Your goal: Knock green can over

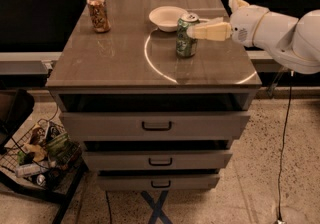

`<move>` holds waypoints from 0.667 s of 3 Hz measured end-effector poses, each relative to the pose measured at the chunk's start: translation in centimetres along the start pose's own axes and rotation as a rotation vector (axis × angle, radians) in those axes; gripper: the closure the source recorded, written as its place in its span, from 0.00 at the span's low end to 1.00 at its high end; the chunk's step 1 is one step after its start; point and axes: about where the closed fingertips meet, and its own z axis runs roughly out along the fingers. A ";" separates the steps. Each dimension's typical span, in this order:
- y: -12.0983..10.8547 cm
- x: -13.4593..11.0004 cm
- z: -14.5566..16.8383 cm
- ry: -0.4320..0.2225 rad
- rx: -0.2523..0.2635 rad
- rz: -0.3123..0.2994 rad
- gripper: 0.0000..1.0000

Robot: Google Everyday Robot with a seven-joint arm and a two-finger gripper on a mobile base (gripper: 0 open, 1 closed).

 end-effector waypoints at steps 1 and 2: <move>-0.4 2.0 0.9 -0.020 0.001 0.022 0.00; 0.0 3.5 1.5 -0.033 -0.012 0.030 0.00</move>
Offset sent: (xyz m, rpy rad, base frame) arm 0.0162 0.0059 -0.0546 0.0595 -0.0014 0.0251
